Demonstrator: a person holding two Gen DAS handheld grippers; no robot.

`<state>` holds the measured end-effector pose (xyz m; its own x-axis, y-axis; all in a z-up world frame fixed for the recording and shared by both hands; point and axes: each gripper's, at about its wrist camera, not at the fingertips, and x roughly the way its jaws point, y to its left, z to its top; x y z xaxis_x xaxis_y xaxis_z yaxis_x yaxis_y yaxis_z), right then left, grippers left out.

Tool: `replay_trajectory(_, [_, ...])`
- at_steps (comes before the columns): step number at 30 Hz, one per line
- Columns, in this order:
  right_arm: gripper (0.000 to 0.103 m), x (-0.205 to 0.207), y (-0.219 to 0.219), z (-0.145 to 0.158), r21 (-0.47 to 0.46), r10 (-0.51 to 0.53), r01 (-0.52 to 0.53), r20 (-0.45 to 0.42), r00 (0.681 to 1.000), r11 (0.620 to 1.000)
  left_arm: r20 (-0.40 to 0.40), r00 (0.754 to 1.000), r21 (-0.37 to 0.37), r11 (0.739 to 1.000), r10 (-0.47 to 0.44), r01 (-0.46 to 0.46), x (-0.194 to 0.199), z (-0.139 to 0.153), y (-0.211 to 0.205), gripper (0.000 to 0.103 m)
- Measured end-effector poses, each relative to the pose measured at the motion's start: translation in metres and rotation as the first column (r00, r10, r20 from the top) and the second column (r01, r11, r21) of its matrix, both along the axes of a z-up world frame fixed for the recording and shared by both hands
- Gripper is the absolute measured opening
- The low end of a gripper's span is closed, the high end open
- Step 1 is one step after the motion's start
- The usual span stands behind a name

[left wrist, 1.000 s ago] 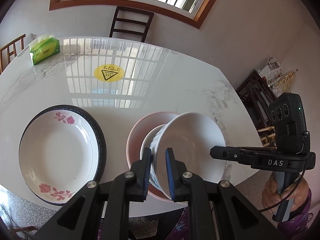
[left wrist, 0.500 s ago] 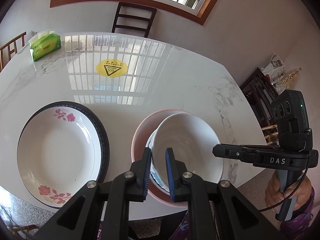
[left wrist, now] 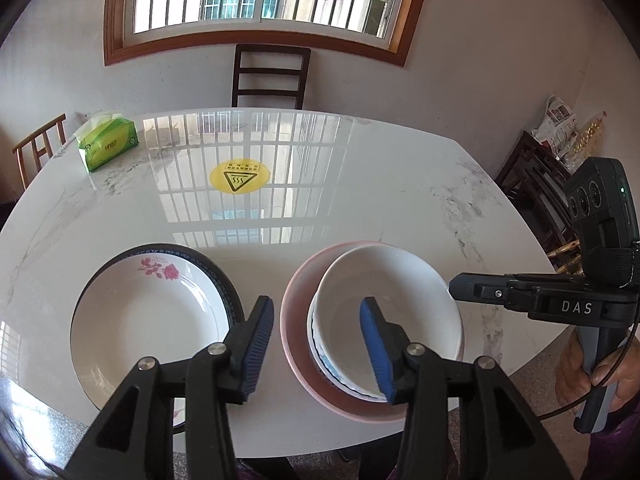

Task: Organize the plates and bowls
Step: 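Lower the 'Dog' bowl into the white bowl and open both grippers, then withdraw both grippers up and away from the stacked bowls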

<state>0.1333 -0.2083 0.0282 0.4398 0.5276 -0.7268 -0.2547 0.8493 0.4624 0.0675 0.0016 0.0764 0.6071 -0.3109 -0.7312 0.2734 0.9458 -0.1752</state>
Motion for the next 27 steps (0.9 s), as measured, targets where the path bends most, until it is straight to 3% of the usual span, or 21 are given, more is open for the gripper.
replay_trajectory(6, [0.030,-0.018,-0.012,0.017,-0.018,-0.073,0.080,0.236,0.969,0.997,0.115,0.993,0.062,0.997,0.028,-0.035,-0.016,0.006,-0.001,0.047])
replay_trajectory(9, [0.043,-0.036,-0.014,0.020,-0.041,-0.138,0.165,0.377,0.916,0.986,0.159,0.986,0.081,0.995,0.044,-0.057,-0.024,0.004,-0.002,0.047])
replay_trajectory(13, [0.050,-0.067,-0.008,0.019,0.003,-0.200,0.227,0.485,0.851,0.974,0.210,0.976,0.098,0.991,0.065,-0.087,-0.041,-0.001,-0.006,0.052])
replay_trajectory(16, [0.071,-0.099,0.002,0.018,0.053,-0.246,0.262,0.562,0.789,0.964,0.227,0.971,0.087,0.991,0.079,-0.101,-0.054,-0.007,-0.007,0.054])
replay_trajectory(18, [0.084,-0.118,0.008,0.016,0.096,-0.289,0.292,0.599,0.746,0.952,0.230,0.970,0.088,0.991,0.082,-0.105,-0.062,-0.012,-0.009,0.054])
replay_trajectory(21, [0.090,-0.145,0.012,0.008,0.152,-0.366,0.347,0.601,0.711,0.925,0.229,0.969,0.072,0.991,0.095,-0.114,-0.075,-0.022,-0.011,0.054])
replay_trajectory(25, [0.098,-0.171,0.019,-0.003,0.191,-0.426,0.391,0.571,0.701,0.900,0.239,0.966,0.108,0.986,0.095,-0.124,-0.094,-0.036,-0.017,0.063])
replay_trajectory(27, [0.103,-0.183,0.027,-0.008,0.149,-0.421,0.414,0.571,0.705,0.898,0.235,0.967,0.098,0.988,0.096,-0.121,-0.103,-0.045,-0.016,0.064])
